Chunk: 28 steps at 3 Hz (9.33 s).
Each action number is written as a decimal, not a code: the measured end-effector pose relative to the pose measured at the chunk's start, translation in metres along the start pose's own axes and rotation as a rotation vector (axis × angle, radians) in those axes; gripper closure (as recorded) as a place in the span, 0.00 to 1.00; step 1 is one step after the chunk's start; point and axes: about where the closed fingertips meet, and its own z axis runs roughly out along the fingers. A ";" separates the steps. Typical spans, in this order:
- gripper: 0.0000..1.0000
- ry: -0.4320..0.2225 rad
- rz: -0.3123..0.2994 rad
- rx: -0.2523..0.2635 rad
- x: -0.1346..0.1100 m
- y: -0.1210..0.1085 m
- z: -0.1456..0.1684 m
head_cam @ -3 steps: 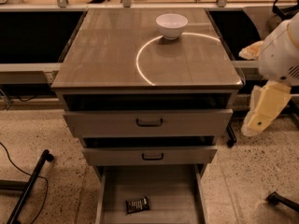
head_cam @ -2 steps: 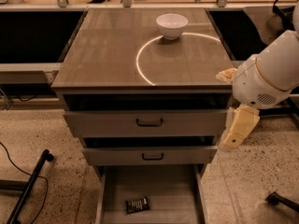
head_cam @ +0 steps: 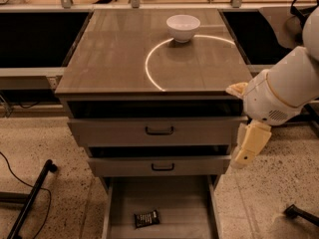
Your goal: Pick rxbar chocolate from bottom drawer and place on counter
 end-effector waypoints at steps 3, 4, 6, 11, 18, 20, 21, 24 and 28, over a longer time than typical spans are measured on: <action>0.00 -0.103 -0.044 -0.101 0.009 0.036 0.133; 0.00 -0.103 -0.044 -0.101 0.009 0.036 0.133; 0.00 -0.189 -0.058 -0.191 0.025 0.057 0.216; 0.00 -0.312 -0.004 -0.279 0.040 0.096 0.415; 0.00 -0.426 -0.092 -0.261 0.072 0.089 0.665; 0.00 -0.449 -0.120 -0.281 0.072 0.092 0.711; 0.00 -0.452 -0.122 -0.292 0.074 0.097 0.730; 0.00 -0.420 -0.123 -0.314 0.079 0.104 0.770; 0.87 -0.373 -0.133 -0.300 0.087 0.110 0.775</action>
Offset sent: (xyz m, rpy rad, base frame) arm -0.0072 0.0461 -0.1336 0.1008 0.0388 0.1190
